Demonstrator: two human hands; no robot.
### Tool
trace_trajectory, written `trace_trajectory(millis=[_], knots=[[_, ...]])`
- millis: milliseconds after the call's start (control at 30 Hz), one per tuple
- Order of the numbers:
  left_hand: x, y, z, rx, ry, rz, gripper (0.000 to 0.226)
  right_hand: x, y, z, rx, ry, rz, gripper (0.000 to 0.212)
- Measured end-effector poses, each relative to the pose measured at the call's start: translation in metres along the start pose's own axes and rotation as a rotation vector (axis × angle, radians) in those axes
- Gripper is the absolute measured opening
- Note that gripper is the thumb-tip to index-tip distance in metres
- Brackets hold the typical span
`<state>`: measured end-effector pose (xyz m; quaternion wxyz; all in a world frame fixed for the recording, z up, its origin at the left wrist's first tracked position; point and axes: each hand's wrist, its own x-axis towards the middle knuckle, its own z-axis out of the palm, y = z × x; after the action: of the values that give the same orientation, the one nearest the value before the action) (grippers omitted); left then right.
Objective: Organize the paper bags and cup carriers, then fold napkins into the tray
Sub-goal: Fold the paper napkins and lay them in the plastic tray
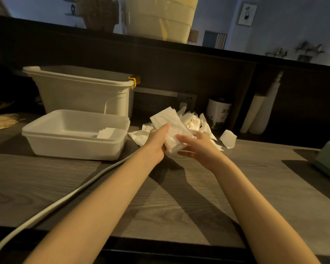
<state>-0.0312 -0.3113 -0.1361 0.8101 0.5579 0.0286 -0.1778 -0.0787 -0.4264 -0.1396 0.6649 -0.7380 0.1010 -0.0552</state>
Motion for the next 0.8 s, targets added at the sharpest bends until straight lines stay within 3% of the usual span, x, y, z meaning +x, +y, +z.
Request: trace_trajectory(millis=[133,200,400,500,667,800], knots=[[-0.007,0.009,-0.018,-0.136,-0.09,0.084,0.037,-0.003,-0.008,0.0,0.181,0.009,-0.027,0.065],[-0.011,0.014,-0.03,-0.07,-0.103,0.165,0.043,-0.008,-0.011,-0.003,0.229,0.048,-0.061,0.064],[-0.028,0.009,-0.064,0.709,-0.202,0.379,0.066,-0.034,0.009,0.0,0.05,0.049,-0.153,0.053],[-0.035,-0.004,-0.073,0.893,-0.247,0.376,0.065,-0.044,0.023,0.005,-0.115,0.029,-0.145,0.049],[-0.036,-0.014,-0.082,0.928,-0.28,0.352,0.079,-0.055,0.032,0.009,-0.196,-0.1,-0.049,0.077],[-0.044,-0.019,-0.064,0.859,-0.252,0.383,0.066,-0.055,0.033,0.019,-0.21,-0.15,-0.109,0.097]])
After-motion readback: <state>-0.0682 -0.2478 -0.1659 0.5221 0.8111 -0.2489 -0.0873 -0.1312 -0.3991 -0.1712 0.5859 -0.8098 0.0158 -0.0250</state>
